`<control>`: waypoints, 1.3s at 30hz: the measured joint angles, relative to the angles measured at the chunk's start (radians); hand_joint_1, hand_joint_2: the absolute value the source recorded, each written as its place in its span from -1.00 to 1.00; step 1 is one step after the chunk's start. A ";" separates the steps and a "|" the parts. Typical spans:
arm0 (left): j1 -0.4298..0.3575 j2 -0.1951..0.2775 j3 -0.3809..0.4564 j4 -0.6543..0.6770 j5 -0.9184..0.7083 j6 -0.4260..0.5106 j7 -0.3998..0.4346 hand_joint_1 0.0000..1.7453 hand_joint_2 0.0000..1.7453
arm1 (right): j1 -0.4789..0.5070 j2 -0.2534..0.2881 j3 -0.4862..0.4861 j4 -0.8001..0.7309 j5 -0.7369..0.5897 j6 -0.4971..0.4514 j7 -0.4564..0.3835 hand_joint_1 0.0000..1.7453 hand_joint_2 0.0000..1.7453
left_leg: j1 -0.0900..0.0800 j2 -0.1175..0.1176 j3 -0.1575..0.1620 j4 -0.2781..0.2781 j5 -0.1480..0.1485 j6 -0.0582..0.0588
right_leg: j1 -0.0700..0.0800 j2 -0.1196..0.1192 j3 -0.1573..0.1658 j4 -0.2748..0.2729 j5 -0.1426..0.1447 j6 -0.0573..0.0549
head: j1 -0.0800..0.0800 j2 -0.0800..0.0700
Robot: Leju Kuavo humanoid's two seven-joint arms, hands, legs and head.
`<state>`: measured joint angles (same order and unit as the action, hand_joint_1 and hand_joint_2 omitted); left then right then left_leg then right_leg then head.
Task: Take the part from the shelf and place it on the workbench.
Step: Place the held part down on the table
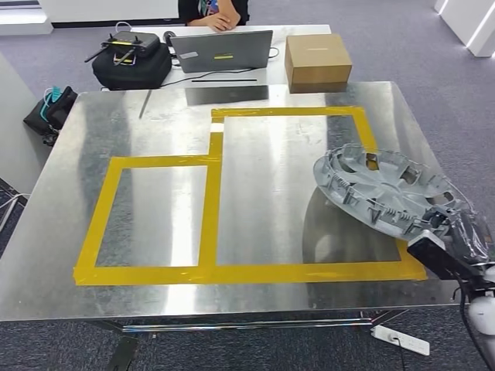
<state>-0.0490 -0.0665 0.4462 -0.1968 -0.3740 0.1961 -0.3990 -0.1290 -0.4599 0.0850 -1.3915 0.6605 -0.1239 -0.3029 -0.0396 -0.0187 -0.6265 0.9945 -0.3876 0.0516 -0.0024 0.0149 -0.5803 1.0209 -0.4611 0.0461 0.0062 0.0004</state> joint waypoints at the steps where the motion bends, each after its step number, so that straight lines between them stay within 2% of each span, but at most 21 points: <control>1: -0.004 -0.002 -0.002 0.000 -0.002 0.000 0.001 -1.00 1.00 | -0.023 0.006 0.013 0.029 0.003 -0.002 -0.002 1.00 1.00 | 0.000 0.000 0.001 -0.002 0.001 -0.003 | 0.000 -0.001 0.000 0.000 0.000 -0.001 | 0.000 0.000; 7: -0.008 -0.006 -0.006 0.000 -0.018 -0.004 0.008 -1.00 1.00 | -0.106 0.025 0.063 0.133 0.041 -0.007 -0.008 1.00 1.00 | 0.001 -0.001 0.001 -0.007 0.003 -0.014 | 0.002 -0.002 0.000 0.000 0.000 -0.006 | 0.000 0.000; 10: -0.020 -0.010 -0.013 0.000 -0.034 -0.009 0.018 -1.00 1.00 | -0.193 0.039 0.118 0.241 0.083 -0.001 -0.026 1.00 1.00 | 0.001 0.000 0.002 -0.007 0.003 -0.017 | 0.002 0.000 0.000 0.000 0.001 -0.008 | 0.001 0.000; 15: -0.036 -0.017 -0.026 0.000 -0.060 -0.013 0.024 -1.00 1.00 | -0.364 0.093 0.243 0.475 0.125 0.012 -0.061 1.00 1.00 | 0.001 0.000 0.002 -0.007 0.005 -0.020 | 0.002 0.000 0.000 -0.002 0.003 -0.011 | 0.001 0.000; 18: -0.039 -0.018 -0.029 0.000 -0.066 -0.014 0.024 -1.00 1.00 | -0.426 0.119 0.302 0.569 0.135 0.013 -0.072 1.00 1.00 | 0.001 0.000 0.003 -0.007 0.005 -0.021 | 0.002 0.000 0.002 -0.003 0.004 -0.010 | 0.001 0.000; 25: -0.040 -0.018 -0.030 0.000 -0.074 -0.018 0.023 -1.00 1.00 | -0.487 0.149 0.372 0.668 0.153 0.030 -0.081 1.00 1.00 | 0.001 0.000 0.003 -0.007 0.005 -0.020 | 0.002 0.001 0.004 -0.005 0.005 -0.009 | 0.001 0.000; 32: -0.044 -0.018 -0.033 0.000 -0.103 -0.025 -0.013 -1.00 1.00 | -0.592 0.211 0.526 0.781 0.227 0.104 -0.067 1.00 1.00 | 0.002 0.006 0.007 -0.007 0.004 -0.021 | 0.002 0.009 0.004 -0.006 0.007 -0.010 | 0.001 0.000; 39: -0.045 -0.018 -0.036 0.000 -0.109 -0.025 -0.033 -1.00 1.00 | -0.623 0.249 0.623 0.821 0.231 0.110 -0.060 1.00 1.00 | 0.002 0.006 0.010 -0.007 0.004 -0.022 | 0.002 0.010 0.007 -0.006 0.007 -0.011 | 0.001 0.000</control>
<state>-0.0938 -0.0843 0.4101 -0.1973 -0.4826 0.1707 -0.4316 -0.7525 -0.2114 0.7078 -0.5709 0.8917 -0.0142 -0.3628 -0.0374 -0.0122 -0.6168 0.9872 -0.3833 0.0301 -0.0003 0.0248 -0.5731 1.0148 -0.4538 0.0354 0.0069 0.0004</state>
